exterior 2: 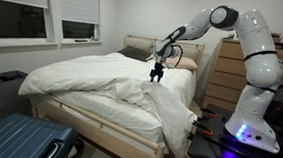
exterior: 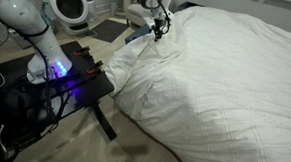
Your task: Spread the bed fully
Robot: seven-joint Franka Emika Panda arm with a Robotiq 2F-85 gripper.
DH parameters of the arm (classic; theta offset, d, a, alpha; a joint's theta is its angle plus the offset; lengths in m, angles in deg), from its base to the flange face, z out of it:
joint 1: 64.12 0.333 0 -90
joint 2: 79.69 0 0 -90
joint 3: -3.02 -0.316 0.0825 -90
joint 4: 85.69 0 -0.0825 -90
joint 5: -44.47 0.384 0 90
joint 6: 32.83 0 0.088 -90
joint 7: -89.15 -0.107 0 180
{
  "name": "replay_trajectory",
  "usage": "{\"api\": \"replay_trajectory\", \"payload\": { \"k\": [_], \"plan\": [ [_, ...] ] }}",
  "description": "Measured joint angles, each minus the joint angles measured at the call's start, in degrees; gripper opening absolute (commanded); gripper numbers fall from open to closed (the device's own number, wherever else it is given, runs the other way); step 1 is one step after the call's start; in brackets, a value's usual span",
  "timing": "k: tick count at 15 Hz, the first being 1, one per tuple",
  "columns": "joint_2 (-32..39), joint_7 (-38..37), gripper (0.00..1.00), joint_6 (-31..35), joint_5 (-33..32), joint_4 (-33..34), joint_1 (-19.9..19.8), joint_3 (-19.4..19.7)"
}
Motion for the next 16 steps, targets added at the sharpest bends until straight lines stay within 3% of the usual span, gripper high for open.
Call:
{"api": "replay_trajectory", "payload": {
  "k": [1, 3, 12, 16],
  "plan": [
    [0.2, -0.5, 1.00, -0.5, 0.0, 0.2, 0.0, 0.1],
    [0.9, -1.4, 0.74, -1.3, 0.0, 0.5, 0.1, 0.3],
    [3.5, -2.2, 0.05, -1.8, 0.0, 2.8, 0.1, 0.6],
    [3.8, -3.5, 0.00, -1.9, 0.0, 3.6, 0.1, 0.9]
  ]
}}
